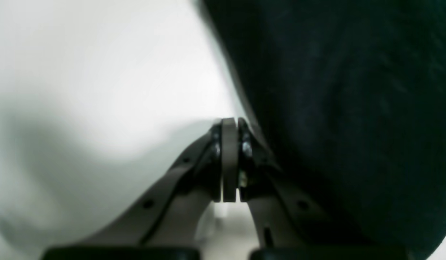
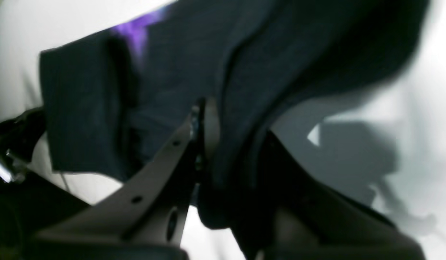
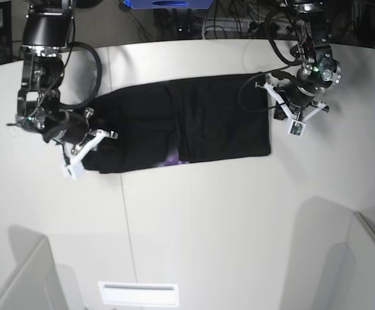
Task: Fold the T-shirt properly
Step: 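Grasp the shirt end with the right gripper and lift it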
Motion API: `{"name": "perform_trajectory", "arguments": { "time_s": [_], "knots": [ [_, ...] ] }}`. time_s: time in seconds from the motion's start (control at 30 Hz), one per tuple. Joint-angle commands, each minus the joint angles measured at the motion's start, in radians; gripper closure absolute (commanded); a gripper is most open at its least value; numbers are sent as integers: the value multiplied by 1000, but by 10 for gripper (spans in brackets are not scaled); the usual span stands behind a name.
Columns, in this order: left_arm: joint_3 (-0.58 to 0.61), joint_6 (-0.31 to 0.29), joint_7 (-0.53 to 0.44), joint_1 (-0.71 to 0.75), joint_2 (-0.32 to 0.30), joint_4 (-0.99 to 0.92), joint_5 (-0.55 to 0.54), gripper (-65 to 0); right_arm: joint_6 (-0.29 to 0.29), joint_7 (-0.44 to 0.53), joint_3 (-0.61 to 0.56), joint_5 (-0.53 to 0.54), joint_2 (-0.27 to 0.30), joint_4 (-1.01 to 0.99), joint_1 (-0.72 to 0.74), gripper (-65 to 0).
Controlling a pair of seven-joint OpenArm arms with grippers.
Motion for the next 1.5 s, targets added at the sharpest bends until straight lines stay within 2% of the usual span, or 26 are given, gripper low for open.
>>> {"name": "perform_trajectory", "arguments": {
  "time_s": [0.0,0.1,0.17,0.43,0.57,0.67,0.8,1.13,1.17,1.23,1.3,1.37,1.47],
  "knots": [
    [-9,-3,-14,-3,-10,22,-4,0,5,17,-10,25,6,46,15,0],
    [-12,-2,-14,0,-19,22,-4,0,3,16,-39,25,-23,106,-2,0],
    [-26,-2,-17,18,-46,20,-3,0,3,-3,-42,25,-41,140,-11,0],
    [-125,-2,-14,40,-59,20,-1,0,3,-95,-45,22,-172,298,-34,0],
    [-116,-2,-14,46,-54,15,-1,0,3,-92,-91,22,-195,305,-36,0],
    [-66,-2,-14,46,-52,14,-1,0,3,-87,-113,20,-231,307,-39,0],
    [-20,-2,-13,55,-51,14,-1,0,3,-50,-152,17,-253,307,-51,0],
    [-20,-2,-13,84,-49,22,-1,0,2,63,-323,16,-247,299,-80,0],
    [-20,-2,-13,89,-49,22,-1,0,-12,75,-340,16,-247,299,-82,0],
    [-20,-2,-13,93,-49,22,-1,0,-78,111,-381,11,-245,288,-82,0],
    [-20,-2,-13,93,-49,22,-1,0,-106,175,-444,-24,-231,262,-78,0],
    [-20,-2,-13,95,-49,22,-1,0,-109,253,-522,-89,-224,219,-77,0],
    [-24,-2,-13,109,-51,25,-1,0,-109,327,-571,-178,-231,132,-74,0]
  ]
}}
